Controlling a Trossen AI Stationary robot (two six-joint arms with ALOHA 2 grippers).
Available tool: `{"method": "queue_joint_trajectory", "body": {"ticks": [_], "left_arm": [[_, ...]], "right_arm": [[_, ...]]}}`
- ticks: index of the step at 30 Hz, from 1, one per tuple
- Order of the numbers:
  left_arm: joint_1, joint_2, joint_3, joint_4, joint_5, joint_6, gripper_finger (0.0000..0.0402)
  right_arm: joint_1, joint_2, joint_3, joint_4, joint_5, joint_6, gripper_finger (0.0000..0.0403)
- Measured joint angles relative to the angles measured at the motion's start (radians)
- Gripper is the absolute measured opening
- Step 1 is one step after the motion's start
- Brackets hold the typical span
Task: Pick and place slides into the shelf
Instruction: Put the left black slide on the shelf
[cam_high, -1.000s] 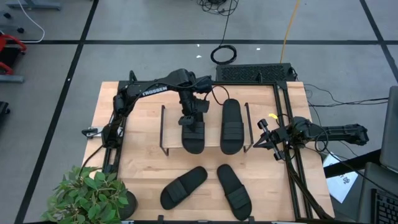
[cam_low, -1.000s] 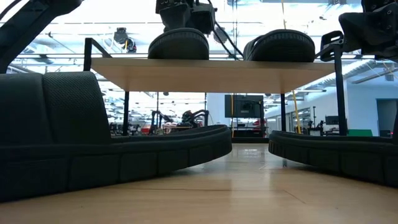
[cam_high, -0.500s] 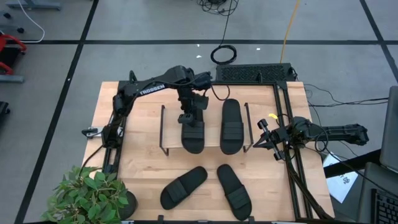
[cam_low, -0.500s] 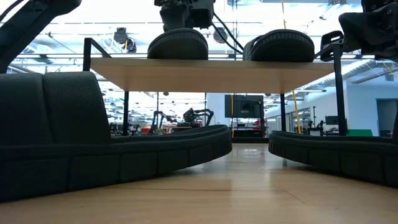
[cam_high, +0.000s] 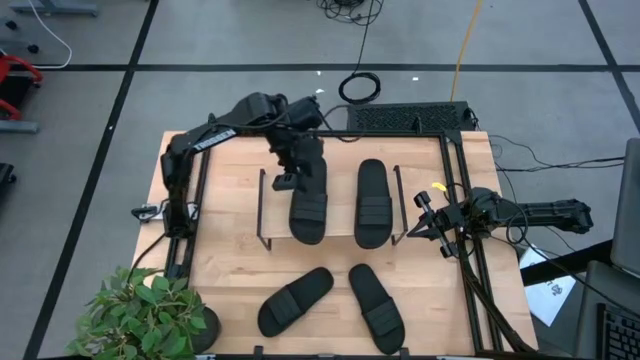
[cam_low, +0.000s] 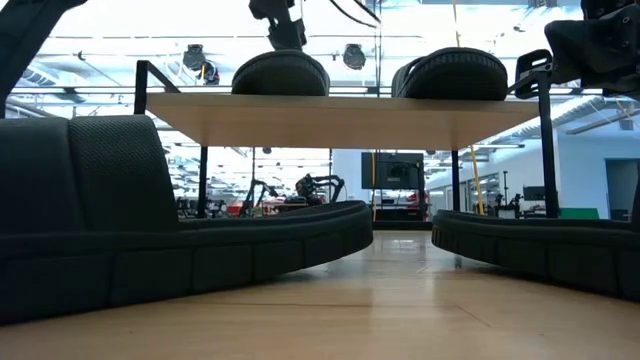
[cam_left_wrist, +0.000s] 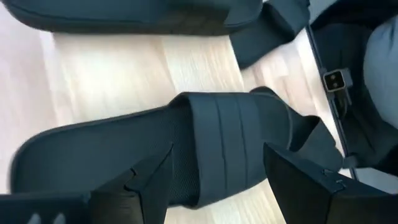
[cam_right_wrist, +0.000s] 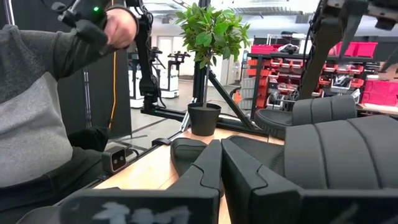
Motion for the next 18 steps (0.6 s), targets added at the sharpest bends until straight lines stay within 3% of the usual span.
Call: {"method": "queue_joint_trajectory", "body": {"ticks": [7, 18], "left_arm": [[0.001, -0.034, 0.0, -0.009, -0.224, -0.101, 0.021], [0.001, -0.025, -0.107, -0.004, -0.274, -0.113, 0.0022]], "right_arm": [[0.0, 0.0, 0.0, 0.0, 0.0, 0.001, 0.0], [0.0, 0.0, 0.0, 0.0, 0.0, 0.013, 0.0]]}}
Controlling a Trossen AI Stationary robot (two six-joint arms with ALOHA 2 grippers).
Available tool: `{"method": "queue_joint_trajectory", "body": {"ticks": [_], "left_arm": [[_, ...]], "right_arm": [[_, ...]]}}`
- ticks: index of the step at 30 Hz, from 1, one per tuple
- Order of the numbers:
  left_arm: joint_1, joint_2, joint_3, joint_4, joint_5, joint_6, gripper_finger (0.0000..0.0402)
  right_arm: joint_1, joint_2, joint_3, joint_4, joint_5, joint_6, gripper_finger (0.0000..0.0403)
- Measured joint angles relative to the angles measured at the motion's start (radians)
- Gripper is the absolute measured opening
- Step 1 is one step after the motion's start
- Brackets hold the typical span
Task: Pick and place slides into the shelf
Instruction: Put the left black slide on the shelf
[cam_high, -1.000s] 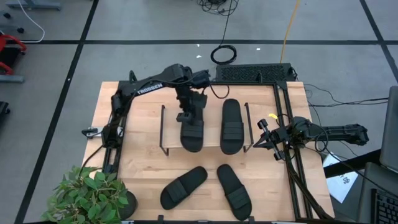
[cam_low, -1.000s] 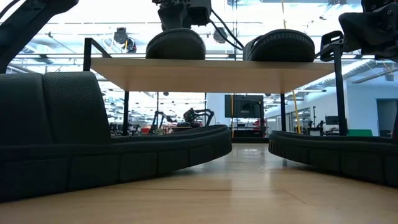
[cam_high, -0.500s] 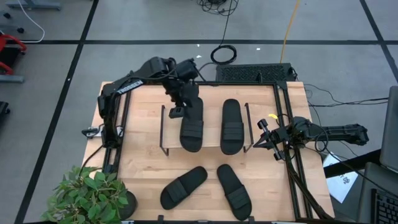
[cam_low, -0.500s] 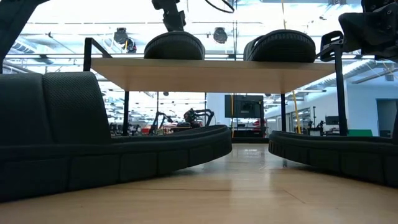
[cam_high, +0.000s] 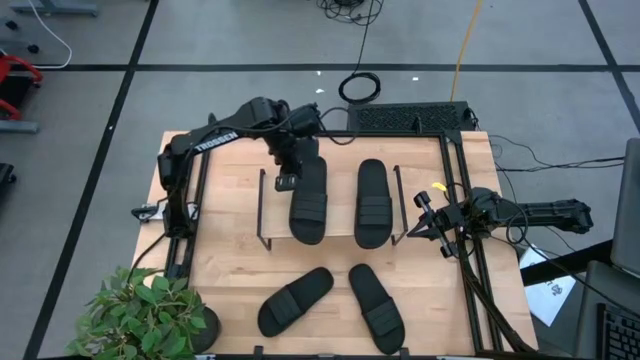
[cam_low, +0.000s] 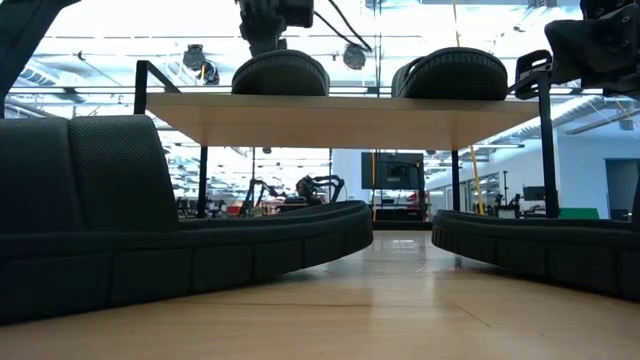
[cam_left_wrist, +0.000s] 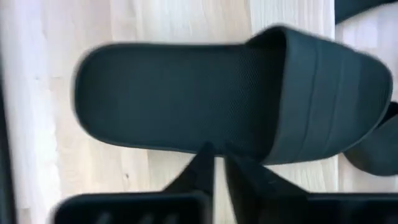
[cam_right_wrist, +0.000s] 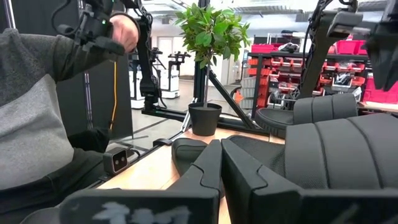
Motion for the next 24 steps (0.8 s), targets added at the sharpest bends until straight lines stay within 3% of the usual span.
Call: {"method": "queue_joint_trajectory", "body": {"ticks": [9, 16, 24], "left_arm": [[-0.006, 0.0, -0.039, 0.007, -0.014, -0.009, 0.0008], [-0.029, 0.0, -0.039, 0.005, 0.053, 0.003, 0.0009], [-0.04, 0.0, -0.04, 0.059, -0.026, 0.009, 0.0006]], "right_arm": [[0.0, 0.0, 0.0, 0.0, 0.0, 0.0, 0.0], [0.0, 0.0, 0.0, 0.0, 0.0, -0.001, 0.0], [0.0, 0.0, 0.0, 0.0, 0.0, -0.002, 0.0]]}}
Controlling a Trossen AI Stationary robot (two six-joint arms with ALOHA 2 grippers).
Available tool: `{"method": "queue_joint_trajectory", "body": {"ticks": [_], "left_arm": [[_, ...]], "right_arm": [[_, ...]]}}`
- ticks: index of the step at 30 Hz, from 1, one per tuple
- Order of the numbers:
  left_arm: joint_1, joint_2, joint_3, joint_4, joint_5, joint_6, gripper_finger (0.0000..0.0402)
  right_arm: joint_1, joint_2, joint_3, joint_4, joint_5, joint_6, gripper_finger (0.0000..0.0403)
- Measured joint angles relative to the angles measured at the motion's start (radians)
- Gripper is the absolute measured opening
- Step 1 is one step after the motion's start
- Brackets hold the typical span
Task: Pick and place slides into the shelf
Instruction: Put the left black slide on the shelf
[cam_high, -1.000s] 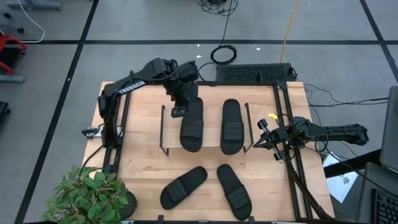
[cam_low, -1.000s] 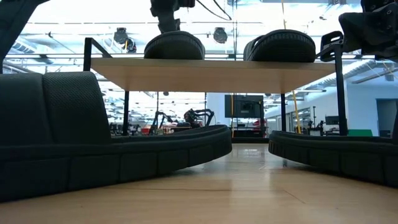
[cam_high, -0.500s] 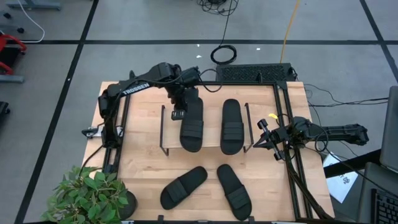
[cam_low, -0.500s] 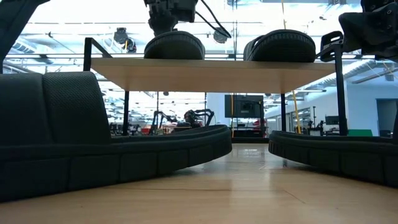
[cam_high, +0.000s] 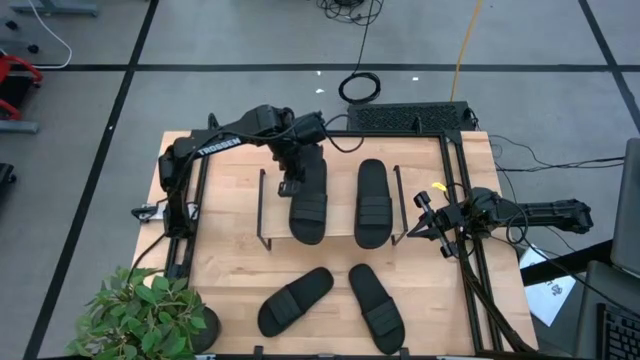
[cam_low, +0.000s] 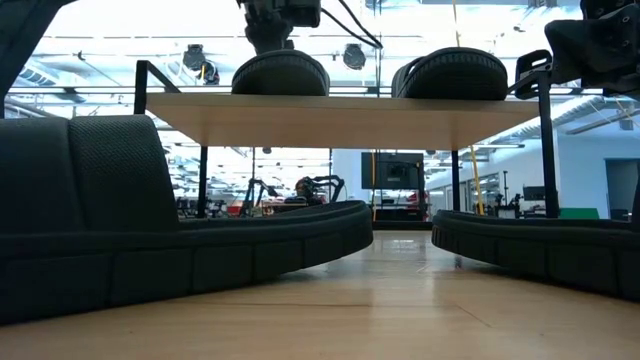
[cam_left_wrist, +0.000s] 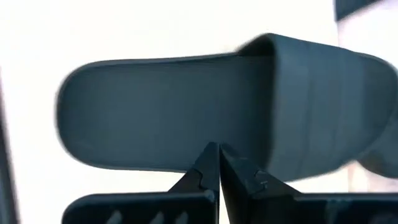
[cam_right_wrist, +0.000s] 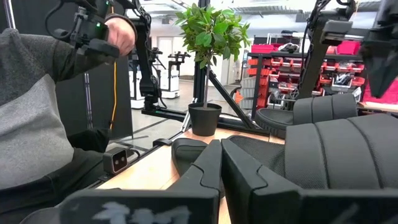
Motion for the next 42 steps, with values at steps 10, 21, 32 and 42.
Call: {"method": "queue_joint_trajectory", "body": {"ticks": [10, 21, 32, 42], "left_arm": [[-0.008, 0.0, 0.0, -0.02, 0.035, -0.012, 0.0001], [-0.036, 0.0, 0.0, -0.017, 0.036, -0.019, 0.0004], [-0.045, 0.0, 0.0, -0.012, 0.053, -0.015, 0.0001], [-0.031, -0.009, 0.0, -0.005, -0.086, -0.02, 0.0004]], "right_arm": [[0.0, 0.0, 0.0, 0.0, 0.0, 0.001, 0.0], [0.0, 0.0, 0.0, 0.0, 0.0, 0.001, 0.0], [0.0, 0.0, 0.0, 0.0, 0.0, 0.001, 0.0], [0.0, 0.0, 0.0, 0.0, 0.0, 0.009, 0.0]]}}
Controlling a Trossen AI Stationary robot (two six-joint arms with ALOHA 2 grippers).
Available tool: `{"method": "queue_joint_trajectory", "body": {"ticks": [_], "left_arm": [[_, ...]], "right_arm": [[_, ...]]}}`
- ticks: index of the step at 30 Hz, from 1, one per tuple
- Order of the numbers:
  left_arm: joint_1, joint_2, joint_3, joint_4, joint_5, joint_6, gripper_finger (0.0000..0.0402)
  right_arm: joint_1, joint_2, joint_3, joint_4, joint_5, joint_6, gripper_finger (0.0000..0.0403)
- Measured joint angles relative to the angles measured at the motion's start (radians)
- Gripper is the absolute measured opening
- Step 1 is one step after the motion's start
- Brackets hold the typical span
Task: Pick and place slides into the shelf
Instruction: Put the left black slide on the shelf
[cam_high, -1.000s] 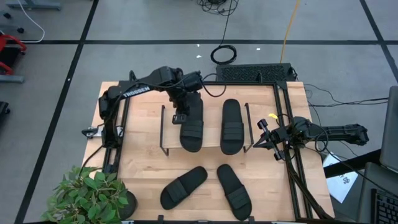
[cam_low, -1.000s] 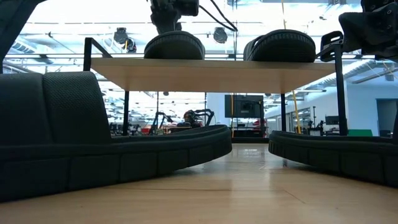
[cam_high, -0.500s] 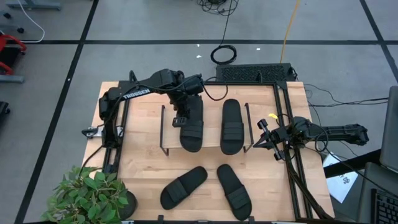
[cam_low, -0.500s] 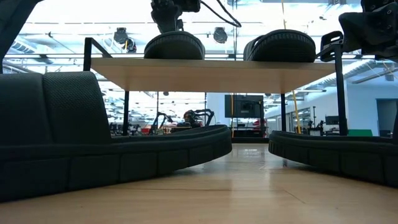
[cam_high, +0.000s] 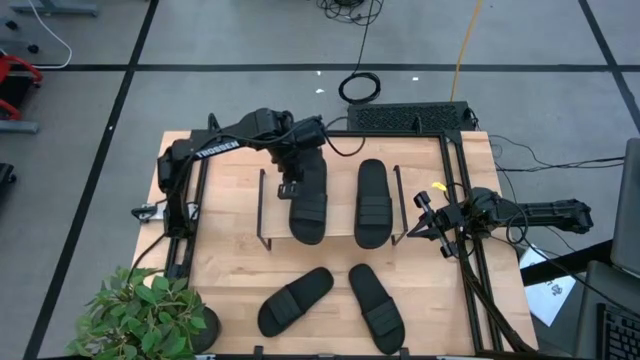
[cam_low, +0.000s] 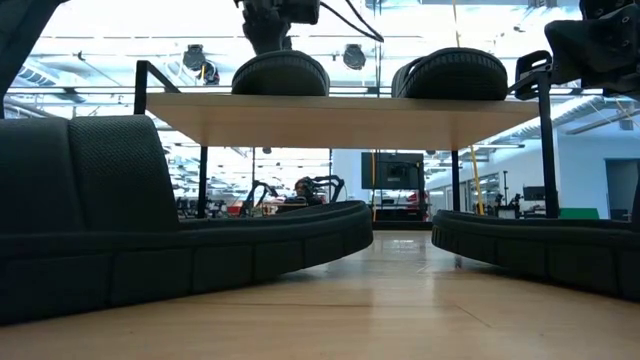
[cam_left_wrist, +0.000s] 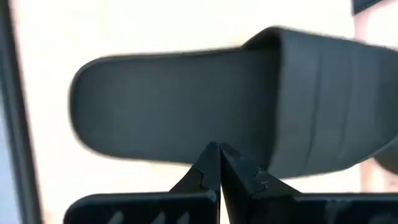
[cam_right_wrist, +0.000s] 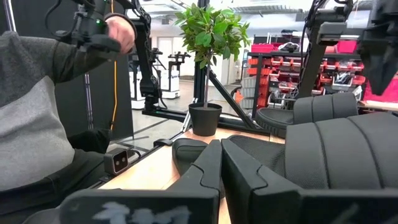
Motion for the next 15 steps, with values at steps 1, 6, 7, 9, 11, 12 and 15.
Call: {"method": "queue_joint_trajectory", "body": {"ticks": [1, 6, 7, 9, 11, 12, 15], "left_arm": [[0.003, -0.001, 0.0, -0.01, -0.016, -0.003, 0.0004], [0.015, -0.02, -0.001, -0.061, -0.08, -0.049, 0.0002], [0.015, -0.022, 0.0, -0.071, -0.086, -0.056, 0.0003], [0.014, -0.025, -0.001, -0.101, -0.095, -0.076, 0.0004], [0.014, -0.03, -0.001, -0.115, -0.085, -0.096, 0.0002], [0.014, -0.031, 0.0, -0.112, -0.071, -0.109, 0.0001], [0.008, -0.03, 0.0, -0.112, -0.037, -0.12, 0.0002]], "right_arm": [[0.0, 0.0, 0.0, 0.0, 0.0, 0.0, 0.0], [0.0, 0.0, 0.0, 0.0, 0.0, 0.0, 0.0], [0.0, 0.0, 0.0, 0.0, 0.0, 0.0, 0.0], [0.0, 0.0, 0.0, 0.0, 0.0, 0.0, 0.0], [0.0, 0.0, 0.0, 0.0, 0.0, -0.001, 0.0], [0.0, 0.0, 0.0, 0.0, 0.0, -0.001, 0.0], [0.0, 0.001, 0.0, 0.0, 0.0, -0.001, 0.0]]}}
